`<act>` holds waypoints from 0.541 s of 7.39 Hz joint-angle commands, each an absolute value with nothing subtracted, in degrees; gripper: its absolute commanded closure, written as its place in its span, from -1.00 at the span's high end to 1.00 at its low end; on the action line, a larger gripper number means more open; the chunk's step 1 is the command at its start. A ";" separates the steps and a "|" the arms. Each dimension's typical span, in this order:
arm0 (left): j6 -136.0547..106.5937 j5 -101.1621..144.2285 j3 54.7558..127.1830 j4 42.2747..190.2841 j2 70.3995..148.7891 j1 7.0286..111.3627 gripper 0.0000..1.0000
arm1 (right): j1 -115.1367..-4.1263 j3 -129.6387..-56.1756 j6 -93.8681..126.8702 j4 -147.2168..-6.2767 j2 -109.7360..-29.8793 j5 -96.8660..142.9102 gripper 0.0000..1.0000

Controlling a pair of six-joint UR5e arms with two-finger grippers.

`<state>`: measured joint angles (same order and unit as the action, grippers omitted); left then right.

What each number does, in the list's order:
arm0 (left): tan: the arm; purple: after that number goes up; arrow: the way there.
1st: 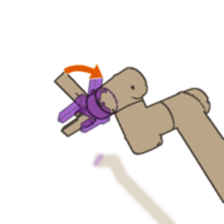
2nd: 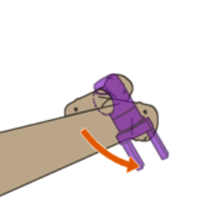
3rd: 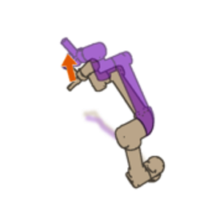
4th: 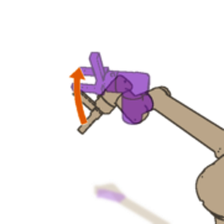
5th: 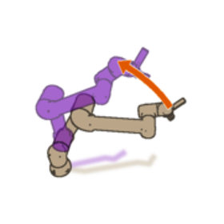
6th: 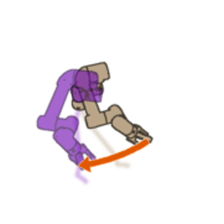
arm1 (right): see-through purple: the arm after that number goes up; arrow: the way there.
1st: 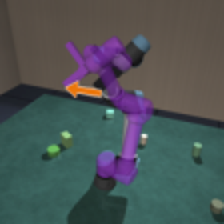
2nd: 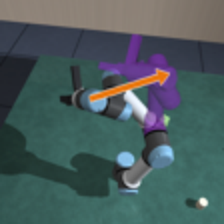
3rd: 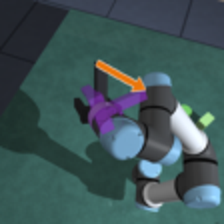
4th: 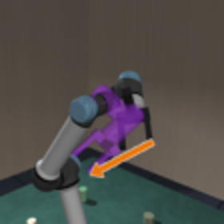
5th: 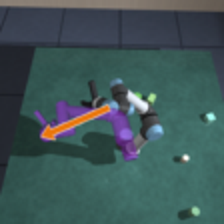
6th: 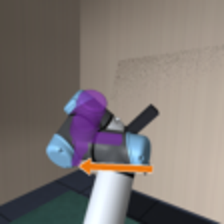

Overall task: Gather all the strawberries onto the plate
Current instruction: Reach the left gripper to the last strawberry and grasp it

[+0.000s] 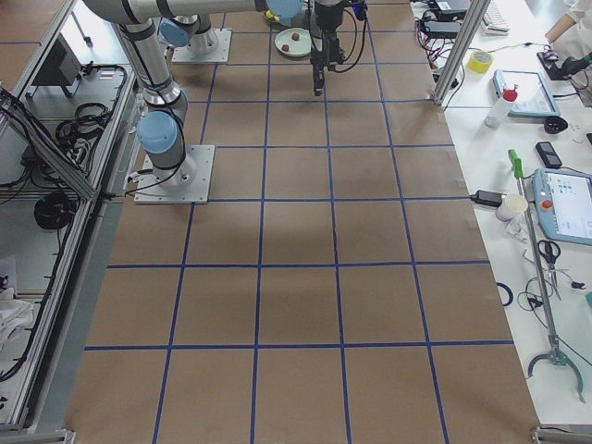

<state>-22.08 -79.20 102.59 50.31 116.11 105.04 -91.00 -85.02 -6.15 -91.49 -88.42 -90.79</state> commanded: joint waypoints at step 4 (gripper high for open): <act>-6.36 -92.28 102.83 71.34 107.94 85.19 -1.00 | -90.97 -85.08 -6.15 -91.49 -88.42 -90.79 1.00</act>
